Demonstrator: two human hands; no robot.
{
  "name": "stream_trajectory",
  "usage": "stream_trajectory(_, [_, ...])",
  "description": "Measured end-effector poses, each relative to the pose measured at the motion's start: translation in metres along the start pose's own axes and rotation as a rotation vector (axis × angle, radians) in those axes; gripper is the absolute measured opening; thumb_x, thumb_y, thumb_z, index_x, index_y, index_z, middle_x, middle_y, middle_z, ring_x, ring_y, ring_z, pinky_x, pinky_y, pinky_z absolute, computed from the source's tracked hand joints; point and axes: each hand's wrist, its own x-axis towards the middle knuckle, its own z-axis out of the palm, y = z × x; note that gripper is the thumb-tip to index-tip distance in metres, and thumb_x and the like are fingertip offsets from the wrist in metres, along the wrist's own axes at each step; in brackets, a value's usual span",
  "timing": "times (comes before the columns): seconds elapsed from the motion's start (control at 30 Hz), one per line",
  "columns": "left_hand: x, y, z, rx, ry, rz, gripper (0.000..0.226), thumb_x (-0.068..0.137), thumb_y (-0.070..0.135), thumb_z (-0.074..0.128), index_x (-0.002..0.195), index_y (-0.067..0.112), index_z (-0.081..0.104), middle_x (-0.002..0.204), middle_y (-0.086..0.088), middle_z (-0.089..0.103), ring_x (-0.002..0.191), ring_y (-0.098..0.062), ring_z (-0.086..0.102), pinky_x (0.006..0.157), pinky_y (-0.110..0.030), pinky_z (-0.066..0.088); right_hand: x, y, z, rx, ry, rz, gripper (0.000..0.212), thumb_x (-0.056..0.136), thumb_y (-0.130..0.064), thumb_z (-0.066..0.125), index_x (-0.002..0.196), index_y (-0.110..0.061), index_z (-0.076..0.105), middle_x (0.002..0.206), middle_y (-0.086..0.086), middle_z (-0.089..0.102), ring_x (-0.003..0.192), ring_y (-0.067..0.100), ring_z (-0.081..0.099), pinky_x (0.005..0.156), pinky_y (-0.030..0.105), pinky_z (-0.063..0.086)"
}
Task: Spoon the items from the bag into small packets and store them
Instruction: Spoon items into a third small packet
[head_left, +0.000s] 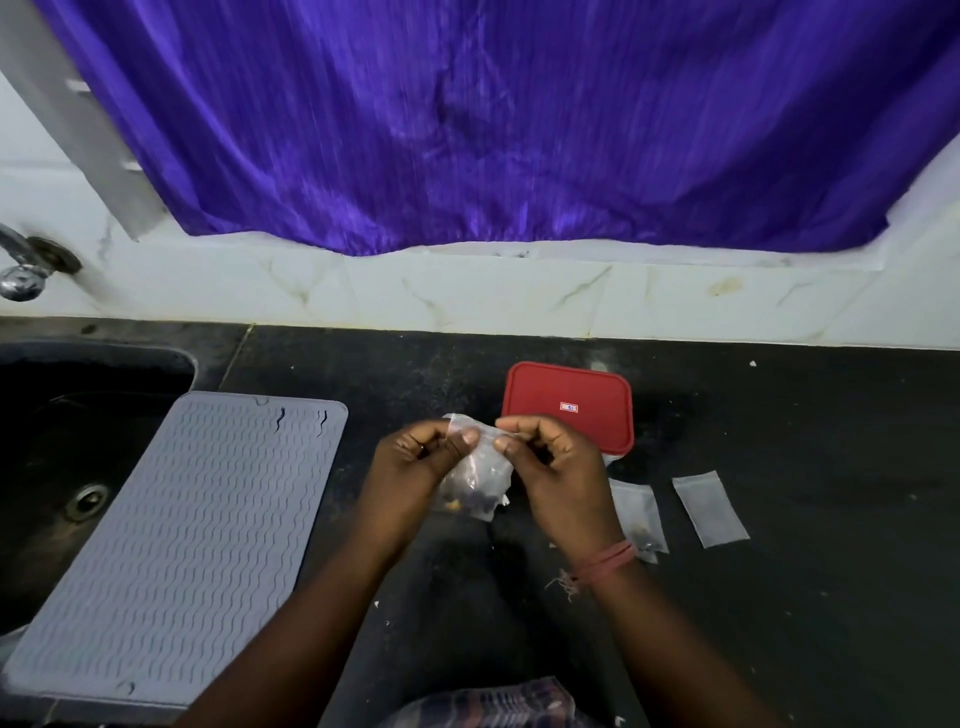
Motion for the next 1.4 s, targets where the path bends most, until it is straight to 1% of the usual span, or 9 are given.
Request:
stream_trajectory(0.23, [-0.002, 0.003, 0.019, 0.109, -0.141, 0.064, 0.010, 0.093, 0.012, 0.071, 0.100, 0.010, 0.077, 0.092, -0.011, 0.078, 0.090, -0.033, 0.074, 0.080, -0.041, 0.058, -0.007, 0.000, -0.022, -0.039, 0.036, 0.035, 0.016, 0.086, -0.008, 0.071, 0.095, -0.020, 0.074, 0.086, -0.001, 0.075, 0.082, 0.017, 0.070, 0.075, 0.027, 0.057])
stream_trajectory(0.37, [-0.003, 0.002, 0.037, 0.191, -0.222, 0.079, 0.011, 0.095, 0.010, 0.069, 0.102, 0.011, 0.077, 0.092, -0.007, 0.079, 0.087, -0.023, 0.075, 0.075, -0.029, 0.058, -0.014, 0.003, -0.035, -0.126, 0.021, 0.019, 0.012, 0.086, -0.009, 0.069, 0.086, -0.021, 0.071, 0.079, -0.005, 0.072, 0.073, 0.007, 0.066, 0.069, 0.025, 0.054])
stream_trajectory(0.47, [-0.004, 0.000, 0.049, 0.245, -0.238, 0.097, 0.010, 0.095, 0.010, 0.068, 0.099, 0.012, 0.077, 0.088, -0.009, 0.078, 0.087, -0.032, 0.073, 0.077, -0.039, 0.059, -0.018, 0.006, -0.043, -0.211, 0.005, -0.034, 0.012, 0.085, -0.010, 0.066, 0.086, -0.022, 0.069, 0.078, -0.009, 0.069, 0.071, 0.004, 0.063, 0.068, 0.023, 0.052])
stream_trajectory(0.63, [-0.006, -0.002, 0.062, 0.297, -0.263, 0.060, 0.011, 0.093, 0.014, 0.067, 0.092, 0.014, 0.078, 0.077, -0.010, 0.075, 0.066, -0.019, 0.067, 0.062, -0.029, 0.053, -0.026, 0.012, -0.058, -0.219, -0.037, -0.022, 0.002, 0.086, -0.021, 0.063, 0.085, -0.021, 0.063, 0.073, -0.005, 0.064, 0.065, 0.007, 0.057, 0.063, 0.030, 0.050])
stream_trajectory(0.73, [-0.007, -0.006, 0.072, 0.360, -0.272, -0.009, 0.012, 0.092, 0.013, 0.067, 0.086, 0.011, 0.077, 0.071, -0.007, 0.073, 0.061, -0.013, 0.065, 0.053, -0.017, 0.048, -0.032, 0.025, -0.064, -0.263, -0.040, -0.020, 0.007, 0.083, -0.026, 0.059, 0.083, -0.019, 0.060, 0.075, -0.002, 0.061, 0.068, 0.015, 0.057, 0.065, 0.040, 0.051])
stream_trajectory(0.93, [-0.009, -0.027, 0.081, 0.422, -0.300, -0.092, 0.015, 0.092, 0.018, 0.065, 0.091, 0.017, 0.080, 0.083, -0.005, 0.079, 0.082, -0.023, 0.076, 0.078, -0.039, 0.059, -0.044, 0.053, -0.089, -0.260, 0.014, 0.101, 0.012, 0.084, -0.021, 0.067, 0.075, -0.019, 0.060, 0.067, -0.008, 0.057, 0.063, 0.002, 0.050, 0.062, 0.020, 0.044])
stream_trajectory(1.07, [-0.002, -0.044, 0.083, 0.246, -0.311, -0.283, 0.009, 0.089, 0.014, 0.073, 0.091, 0.013, 0.082, 0.090, -0.017, 0.078, 0.087, -0.036, 0.073, 0.082, -0.046, 0.056, -0.049, 0.070, -0.101, -0.118, 0.010, 0.177, 0.016, 0.091, -0.019, 0.066, 0.079, -0.009, 0.065, 0.073, 0.002, 0.066, 0.070, 0.010, 0.060, 0.070, 0.033, 0.055])
stream_trajectory(1.2, [-0.005, -0.063, 0.091, 0.272, -0.253, -0.386, 0.006, 0.087, 0.016, 0.077, 0.085, 0.014, 0.082, 0.085, -0.017, 0.078, 0.084, -0.036, 0.072, 0.085, -0.050, 0.058, -0.058, 0.093, -0.102, -0.052, 0.138, 0.216, 0.015, 0.088, -0.010, 0.072, 0.075, -0.005, 0.066, 0.074, 0.010, 0.067, 0.071, 0.016, 0.061, 0.074, 0.042, 0.058])
stream_trajectory(1.4, [-0.016, -0.075, 0.113, 0.187, -0.232, -0.559, 0.010, 0.091, 0.011, 0.073, 0.094, 0.002, 0.077, 0.083, -0.016, 0.072, 0.077, -0.026, 0.062, 0.067, -0.032, 0.054, -0.068, 0.118, -0.110, -0.006, 0.179, 0.346, 0.014, 0.088, -0.009, 0.069, 0.074, -0.007, 0.067, 0.071, 0.008, 0.068, 0.068, 0.012, 0.060, 0.071, 0.040, 0.056])
